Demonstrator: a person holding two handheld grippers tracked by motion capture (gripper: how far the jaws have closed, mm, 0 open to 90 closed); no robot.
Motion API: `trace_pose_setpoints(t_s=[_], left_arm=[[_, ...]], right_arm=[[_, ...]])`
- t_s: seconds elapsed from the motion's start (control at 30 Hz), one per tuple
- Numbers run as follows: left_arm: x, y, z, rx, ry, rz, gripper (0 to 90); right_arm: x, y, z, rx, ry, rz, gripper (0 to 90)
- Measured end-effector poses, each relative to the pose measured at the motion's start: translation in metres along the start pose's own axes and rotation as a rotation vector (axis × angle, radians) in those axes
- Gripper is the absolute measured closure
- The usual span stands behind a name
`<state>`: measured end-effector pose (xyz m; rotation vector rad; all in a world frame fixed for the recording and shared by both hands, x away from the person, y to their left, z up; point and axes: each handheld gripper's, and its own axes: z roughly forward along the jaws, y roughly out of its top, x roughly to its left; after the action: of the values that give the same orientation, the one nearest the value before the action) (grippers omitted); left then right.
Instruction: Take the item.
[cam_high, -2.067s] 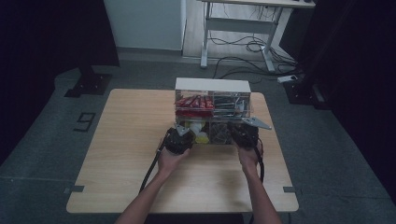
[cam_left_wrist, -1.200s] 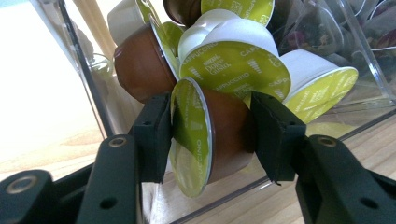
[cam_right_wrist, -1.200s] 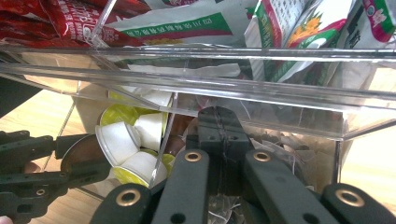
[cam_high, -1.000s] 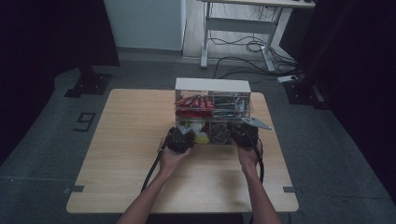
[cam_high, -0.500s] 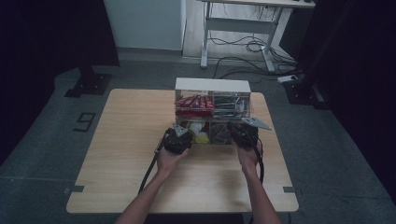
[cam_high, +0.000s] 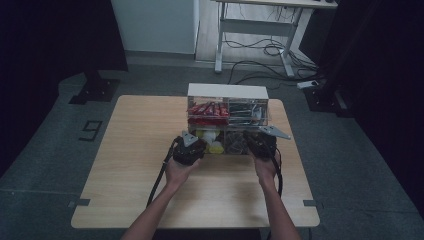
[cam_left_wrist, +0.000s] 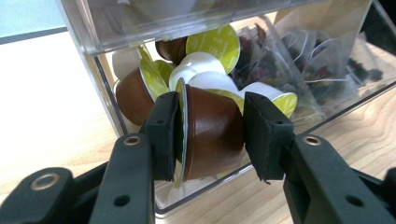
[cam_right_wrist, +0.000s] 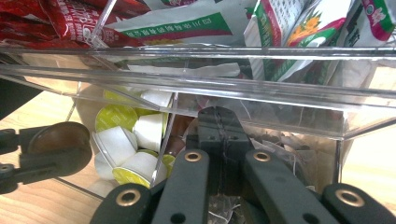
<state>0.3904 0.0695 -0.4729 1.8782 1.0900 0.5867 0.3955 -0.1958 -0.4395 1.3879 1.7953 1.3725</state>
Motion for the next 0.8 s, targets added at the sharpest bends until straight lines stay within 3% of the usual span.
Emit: trace_pose_setpoints(t_s=[0.47,0.8], left_arm=[[0.001,0.004,-0.016,-0.022,-0.042,-0.018,57.8],[0.006,0.003,-0.025,-0.032,-0.047,-0.025,57.8]], right_arm=[[0.0,0.0,0.0,0.0,-0.001,0.001,88.9],[0.0,0.0,0.0,0.002,-0.003,0.001,89.0]])
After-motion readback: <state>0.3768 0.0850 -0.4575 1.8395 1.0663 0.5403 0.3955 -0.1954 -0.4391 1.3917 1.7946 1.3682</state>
